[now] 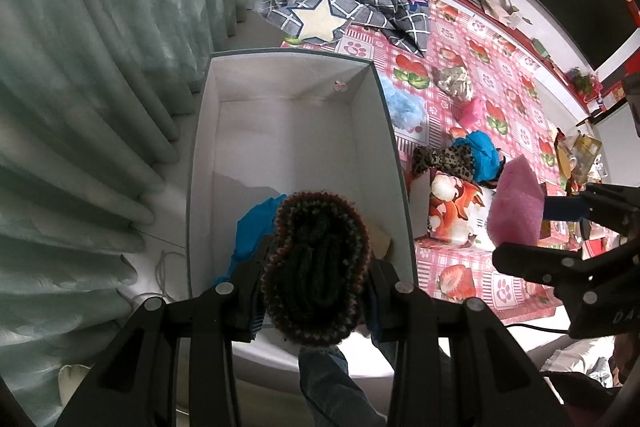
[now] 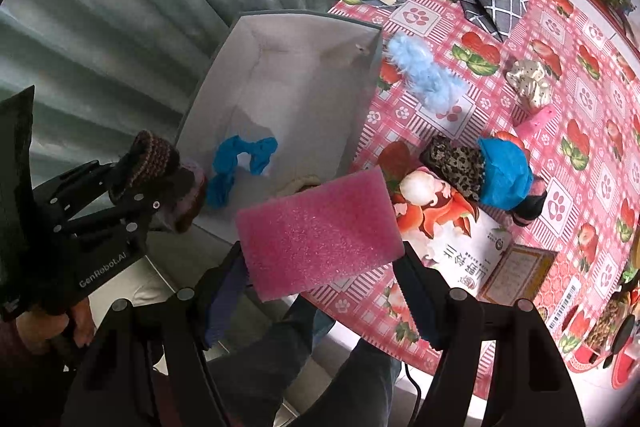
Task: Organize soft objects
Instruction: 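Carry the brown knit pad and pink sponge over the white box with both tools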
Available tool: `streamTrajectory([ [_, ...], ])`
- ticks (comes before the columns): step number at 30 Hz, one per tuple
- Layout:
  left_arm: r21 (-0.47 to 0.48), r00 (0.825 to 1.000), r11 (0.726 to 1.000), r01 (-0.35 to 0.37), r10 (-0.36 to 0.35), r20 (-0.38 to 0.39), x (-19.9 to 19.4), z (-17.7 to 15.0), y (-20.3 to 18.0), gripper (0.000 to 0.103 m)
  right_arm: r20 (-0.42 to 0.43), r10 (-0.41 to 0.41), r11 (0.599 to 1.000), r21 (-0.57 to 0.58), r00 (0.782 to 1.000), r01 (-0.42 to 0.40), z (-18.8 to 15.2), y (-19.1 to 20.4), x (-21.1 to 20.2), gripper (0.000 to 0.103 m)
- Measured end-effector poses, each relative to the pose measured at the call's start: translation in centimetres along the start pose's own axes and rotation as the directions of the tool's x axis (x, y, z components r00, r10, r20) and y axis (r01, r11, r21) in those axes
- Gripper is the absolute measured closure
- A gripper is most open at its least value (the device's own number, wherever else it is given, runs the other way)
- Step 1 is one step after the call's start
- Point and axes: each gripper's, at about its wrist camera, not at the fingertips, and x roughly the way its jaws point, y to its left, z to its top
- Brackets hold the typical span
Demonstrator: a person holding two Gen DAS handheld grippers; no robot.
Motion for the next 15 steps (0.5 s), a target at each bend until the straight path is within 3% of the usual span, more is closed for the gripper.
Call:
streamTrajectory([
  [15, -0.012, 0.999, 0.999, -0.050, 0.050, -0.002, 1.7, 2.5, 1.7, 0.062, 0.006, 0.011, 0.998, -0.062, 1.000, -0.011, 4.8, 2.3, 1.7, 0.030],
])
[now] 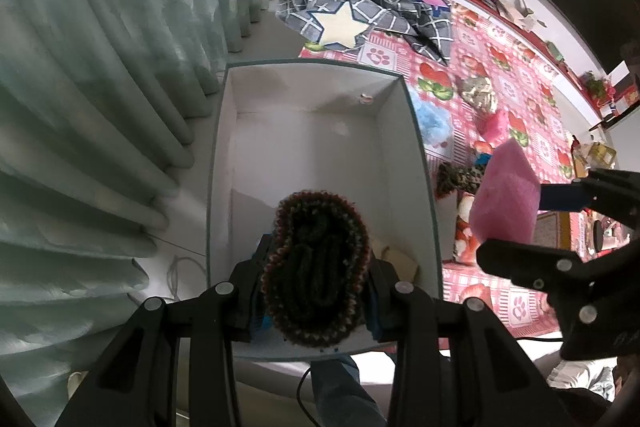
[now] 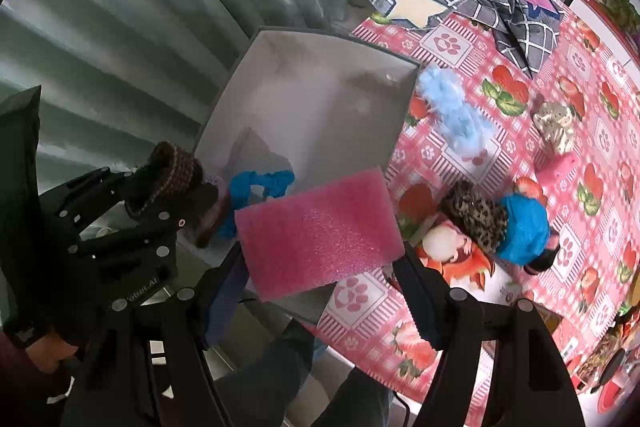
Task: Organize soft objects
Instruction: 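Carry the brown knit pad and pink sponge over the white box with both tools, then open both tools to drop the pad and sponge into the box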
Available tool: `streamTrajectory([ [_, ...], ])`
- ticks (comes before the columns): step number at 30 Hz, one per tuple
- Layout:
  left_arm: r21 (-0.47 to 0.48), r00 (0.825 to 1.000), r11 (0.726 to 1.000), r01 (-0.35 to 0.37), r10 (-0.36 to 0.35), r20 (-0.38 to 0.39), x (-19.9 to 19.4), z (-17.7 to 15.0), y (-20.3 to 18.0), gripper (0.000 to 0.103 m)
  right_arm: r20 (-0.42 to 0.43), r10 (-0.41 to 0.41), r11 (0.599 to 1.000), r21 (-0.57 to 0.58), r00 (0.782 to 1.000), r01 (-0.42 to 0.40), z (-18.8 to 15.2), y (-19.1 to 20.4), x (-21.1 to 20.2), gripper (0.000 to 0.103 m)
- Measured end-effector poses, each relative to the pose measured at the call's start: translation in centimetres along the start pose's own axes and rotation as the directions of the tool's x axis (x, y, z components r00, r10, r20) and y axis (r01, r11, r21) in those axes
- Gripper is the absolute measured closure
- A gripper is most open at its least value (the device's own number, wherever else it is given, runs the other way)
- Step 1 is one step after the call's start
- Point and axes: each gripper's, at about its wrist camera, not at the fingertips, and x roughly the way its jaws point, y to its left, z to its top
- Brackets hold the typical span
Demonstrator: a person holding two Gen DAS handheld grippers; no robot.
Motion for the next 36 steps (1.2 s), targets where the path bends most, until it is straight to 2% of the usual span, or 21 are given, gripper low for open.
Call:
streamTrajectory([
  [14, -0.009, 0.999, 1.000, -0.014, 0.014, -0.040, 2.7, 1.6, 0.6, 0.061, -0.003, 0.013, 0.999, 0.040, 1.000, -0.012, 4.3, -1.3, 1.7, 0.030],
  [26, -0.014, 0.997, 1.000, -0.018, 0.017, -0.080, 4.2, 1.8, 0.5, 0.060, -0.021, 0.009, 0.998, 0.058, 1.000, -0.008, 5.6, -2.3, 3.5, 0.030],
  [36, -0.019, 0.995, 1.000, -0.019, 0.017, -0.099, 4.4, 1.6, 0.7, 0.059, -0.022, 0.051, 0.998, 0.035, 0.998, -0.050, 6.0, -1.7, 4.1, 0.029],
])
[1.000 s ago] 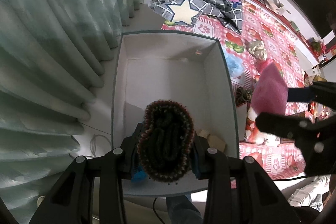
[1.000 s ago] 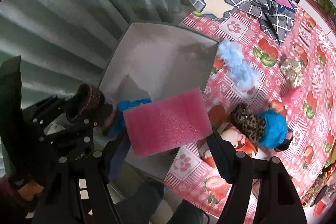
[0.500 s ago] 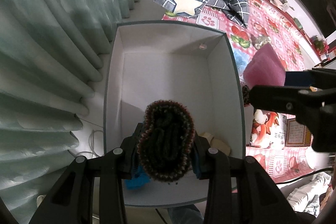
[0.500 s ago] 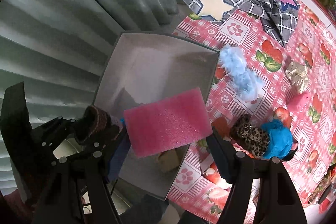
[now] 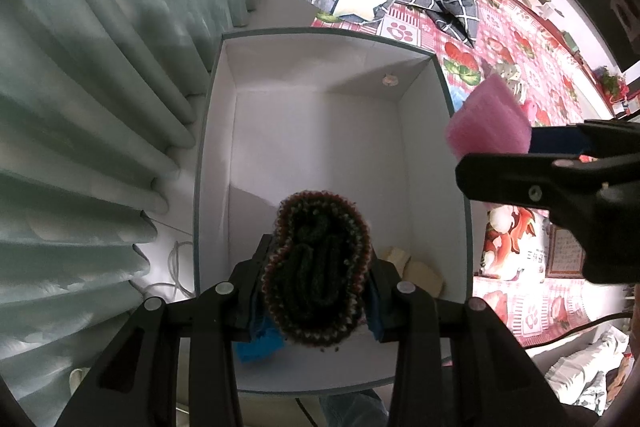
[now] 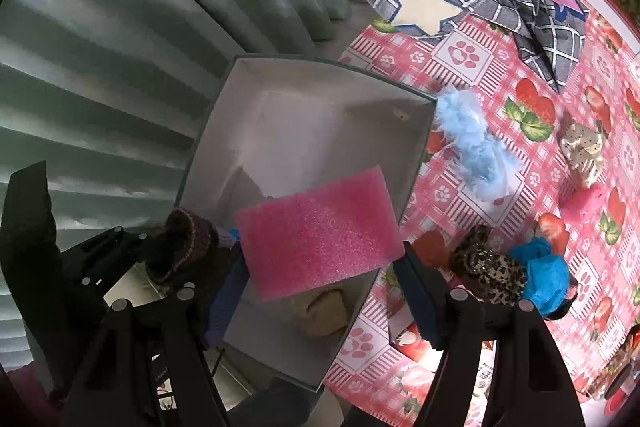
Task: Organize soft objects
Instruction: 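Open both tools to drop the pad and sponge into the box, then move both open tools back over the soft items on the tablecloth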
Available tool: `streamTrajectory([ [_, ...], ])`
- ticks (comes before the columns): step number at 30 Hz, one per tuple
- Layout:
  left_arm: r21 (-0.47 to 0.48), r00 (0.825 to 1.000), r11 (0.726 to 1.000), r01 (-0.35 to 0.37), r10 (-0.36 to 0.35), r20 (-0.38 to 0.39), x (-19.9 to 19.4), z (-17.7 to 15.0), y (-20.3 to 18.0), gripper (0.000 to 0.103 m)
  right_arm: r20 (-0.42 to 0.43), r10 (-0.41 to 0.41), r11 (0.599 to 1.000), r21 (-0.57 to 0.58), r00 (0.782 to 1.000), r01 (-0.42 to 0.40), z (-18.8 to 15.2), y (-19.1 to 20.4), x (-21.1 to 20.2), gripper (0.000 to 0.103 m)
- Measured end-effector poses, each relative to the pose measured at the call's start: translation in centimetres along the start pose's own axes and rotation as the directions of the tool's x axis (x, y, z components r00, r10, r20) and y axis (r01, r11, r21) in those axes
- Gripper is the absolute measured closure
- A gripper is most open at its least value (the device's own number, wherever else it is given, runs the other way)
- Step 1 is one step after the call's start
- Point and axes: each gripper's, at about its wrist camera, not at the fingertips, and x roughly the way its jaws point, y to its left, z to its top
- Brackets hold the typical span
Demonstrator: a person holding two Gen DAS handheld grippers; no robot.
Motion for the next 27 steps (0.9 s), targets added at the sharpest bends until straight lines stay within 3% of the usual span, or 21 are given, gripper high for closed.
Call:
streamTrajectory([
  [2, -0.002, 1.000, 1.000, 0.004, -0.004, 0.002, -0.1, 0.0, 0.0, 0.057, -0.003, 0.007, 1.000, 0.001, 1.000, -0.007, 0.0, 0.0, 0.1, 0.029],
  [5, -0.003, 1.000, 1.000, 0.002, -0.002, 0.012, -0.2, 0.1, -0.2, 0.044, 0.001, 0.016, 1.000, 0.004, 1.000, -0.016, -0.1, -0.1, 0.0, 0.027],
  [8, -0.002, 1.000, 1.000, -0.011, 0.011, 0.025, -0.6, 0.1, -0.4, 0.027, 0.016, 0.031, 0.999, 0.009, 0.999, -0.031, -0.1, -0.1, -0.2, 0.004],
  [13, 0.005, 0.998, 1.000, -0.030, 0.030, 0.046, -0.9, 0.0, -0.9, 0.021, 0.043, 0.022, 0.999, 0.026, 0.999, -0.023, -0.1, -0.5, -1.1, 0.004],
  [15, 0.002, 0.996, 0.998, -0.061, 0.061, 0.067, -1.2, -0.1, -1.0, 0.001, 0.052, 0.024, 0.998, 0.050, 0.998, -0.027, -0.3, -1.0, -1.4, 0.001],
  [21, 0.029, 1.000, 0.999, -0.024, 0.024, 0.012, -0.7, 0.3, -1.6, 0.000, 0.075, 0.014, 0.992, 0.123, 0.997, -0.023, -1.1, -2.5, -2.4, 0.001],
  [27, 0.060, 0.999, 0.997, 0.041, -0.043, 0.024, -2.5, 0.6, -4.0, 0.000, 0.091, 0.063, 0.974, 0.211, 0.994, -0.081, -3.1, -4.6, -5.1, 0.001],
])
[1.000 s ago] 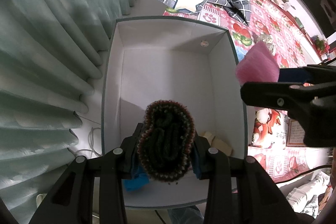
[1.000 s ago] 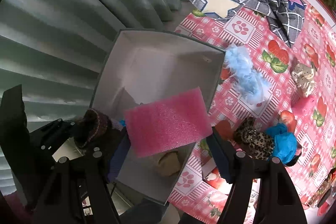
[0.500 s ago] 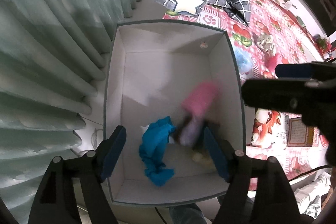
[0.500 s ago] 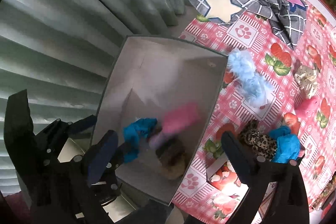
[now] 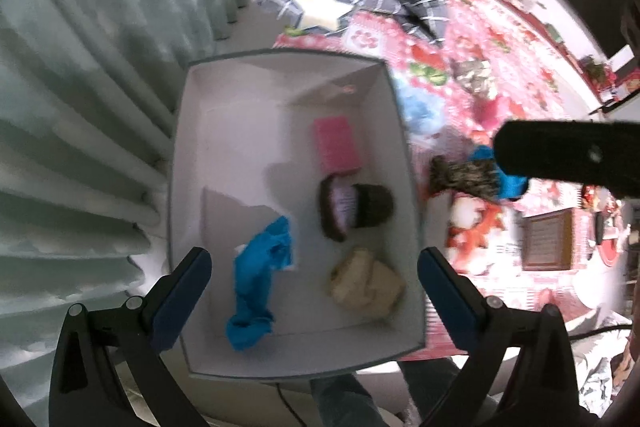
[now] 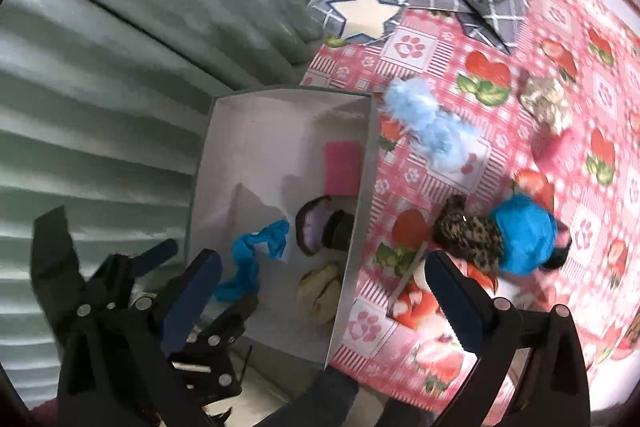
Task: Organize soft objects
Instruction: 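Move both open tools back over the soft items on the tablecloth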
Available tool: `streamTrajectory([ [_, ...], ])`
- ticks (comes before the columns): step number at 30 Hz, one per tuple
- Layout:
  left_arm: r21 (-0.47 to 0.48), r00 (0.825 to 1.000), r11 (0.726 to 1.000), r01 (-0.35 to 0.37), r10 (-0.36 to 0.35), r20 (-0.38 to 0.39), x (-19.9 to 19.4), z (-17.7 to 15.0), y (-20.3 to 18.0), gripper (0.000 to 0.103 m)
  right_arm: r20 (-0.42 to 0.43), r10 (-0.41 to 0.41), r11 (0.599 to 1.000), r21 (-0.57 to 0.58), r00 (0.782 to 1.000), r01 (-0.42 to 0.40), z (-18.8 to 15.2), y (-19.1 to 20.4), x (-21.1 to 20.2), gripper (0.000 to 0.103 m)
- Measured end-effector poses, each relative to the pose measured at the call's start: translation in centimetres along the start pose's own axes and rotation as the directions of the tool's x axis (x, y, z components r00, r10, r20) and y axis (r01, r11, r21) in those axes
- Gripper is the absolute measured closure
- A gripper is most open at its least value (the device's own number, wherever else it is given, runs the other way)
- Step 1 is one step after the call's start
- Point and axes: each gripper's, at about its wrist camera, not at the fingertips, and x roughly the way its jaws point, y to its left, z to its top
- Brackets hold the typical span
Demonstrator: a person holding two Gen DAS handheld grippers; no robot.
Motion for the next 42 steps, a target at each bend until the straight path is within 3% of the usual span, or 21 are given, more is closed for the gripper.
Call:
streamTrajectory([
  [5, 0.051, 0.997, 0.996, 0.070, -0.069, -0.014, -1.2, 1.2, -3.0, 0.000, 0.003, 0.059, 0.992, 0.115, 0.998, -0.059, -2.1, -3.7, -4.7, 0.001],
  [9, 0.115, 0.992, 0.985, 0.126, -0.123, -0.038, -1.6, 2.6, -6.8, 0.000, 0.050, 0.080, 0.961, 0.263, 0.996, -0.090, -4.5, -9.6, -9.2, 0.001],
  [12, 0.163, 0.986, 0.973, 0.164, -0.156, -0.060, -1.4, 3.9, -10.0, 0.000, 0.069, 0.062, 0.921, 0.381, 0.996, -0.084, -5.9, -14.8, -11.6, 0.001],
  [17, 0.206, 0.985, 0.964, 0.165, -0.149, -0.092, 0.3, 6.0, -14.1, 0.000, 0.058, -0.025, 0.865, 0.501, 0.998, -0.007, -6.8, -22.6, -13.1, 0.001],
  [23, 0.183, 0.978, 0.969, 0.165, -0.136, -0.160, 2.9, 7.9, -16.6, 0.000, -0.058, 0.029, 0.832, 0.554, 0.998, 0.008, -5.8, -29.3, -8.0, 0.001],
  [27, 0.185, 0.974, 0.974, 0.130, -0.090, -0.207, 4.9, 8.7, -18.1, 0.000, -0.174, 0.076, 0.859, 0.511, 0.982, 0.024, -3.7, -31.4, -3.0, 0.001],
  [29, 0.193, 0.975, 0.975, 0.106, -0.063, -0.212, 5.7, 9.0, -18.6, 0.000, -0.223, 0.114, 0.880, 0.476, 0.968, 0.006, -2.4, -31.8, -0.1, 0.001],
  [33, 0.242, 0.974, 0.970, 0.040, 0.017, -0.228, 7.4, 9.0, -19.4, 0.000, -0.339, 0.092, 0.939, 0.343, 0.936, 0.032, 0.2, -31.4, 5.0, 0.001],
  [37, 0.248, 0.963, 0.969, 0.001, 0.066, -0.261, 9.0, 9.1, -19.5, 0.000, -0.458, 0.140, 0.966, 0.256, 0.878, -0.021, 1.3, -30.1, 9.9, 0.001],
  [39, 0.239, 0.958, 0.971, -0.017, 0.084, -0.274, 9.6, 9.4, -19.6, 0.000, -0.471, 0.089, 0.976, 0.215, 0.877, 0.016, 1.7, -30.0, 11.1, 0.001],
  [42, 0.235, 0.956, 0.972, -0.026, 0.093, -0.280, 10.2, 9.9, -20.1, 0.000, -0.397, -0.095, 0.962, 0.200, 0.913, 0.187, 2.1, -31.8, 9.9, 0.001],
])
